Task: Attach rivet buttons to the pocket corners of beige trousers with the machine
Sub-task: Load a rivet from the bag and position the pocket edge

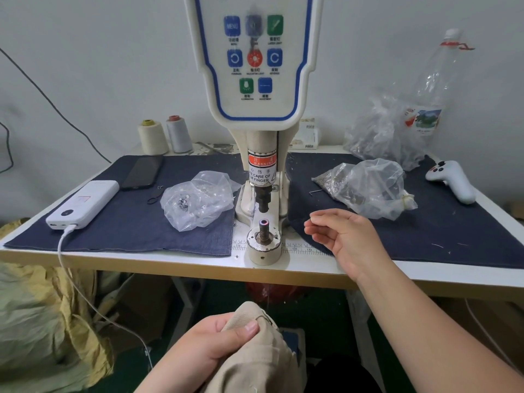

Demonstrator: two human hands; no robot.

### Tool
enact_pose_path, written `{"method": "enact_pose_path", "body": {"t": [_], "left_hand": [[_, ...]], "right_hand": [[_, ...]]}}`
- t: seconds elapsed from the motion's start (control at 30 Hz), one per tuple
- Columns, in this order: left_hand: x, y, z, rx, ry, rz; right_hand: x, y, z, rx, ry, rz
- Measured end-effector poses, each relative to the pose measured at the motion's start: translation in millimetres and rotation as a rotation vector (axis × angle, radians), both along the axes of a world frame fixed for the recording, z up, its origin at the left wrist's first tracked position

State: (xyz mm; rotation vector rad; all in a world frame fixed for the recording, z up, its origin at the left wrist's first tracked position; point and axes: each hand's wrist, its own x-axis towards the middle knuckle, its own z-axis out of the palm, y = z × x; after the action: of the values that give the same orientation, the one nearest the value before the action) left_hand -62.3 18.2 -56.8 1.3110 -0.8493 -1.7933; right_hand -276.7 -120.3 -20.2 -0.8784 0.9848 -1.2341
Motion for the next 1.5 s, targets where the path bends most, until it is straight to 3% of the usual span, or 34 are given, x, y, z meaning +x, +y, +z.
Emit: {"method": "enact_pose_path", "body": {"t": [0.2, 0.7, 1.1, 1.5], "left_hand": [[0, 2, -1, 0.001, 0.017, -0.002], [2, 3, 3, 0.000, 0.028, -0.015], [3, 3, 2, 0.016, -0.006, -0.014], [2, 2, -1, 0.000, -0.023, -0.025]], "right_hand": [[14, 4, 5, -0.065, -0.044, 0.038], [53, 10, 25, -0.010, 0.231, 0.054], [54, 10, 30, 0.052, 0.110, 0.119], [58, 9, 33, 0.147, 0.110, 0.124]]}}
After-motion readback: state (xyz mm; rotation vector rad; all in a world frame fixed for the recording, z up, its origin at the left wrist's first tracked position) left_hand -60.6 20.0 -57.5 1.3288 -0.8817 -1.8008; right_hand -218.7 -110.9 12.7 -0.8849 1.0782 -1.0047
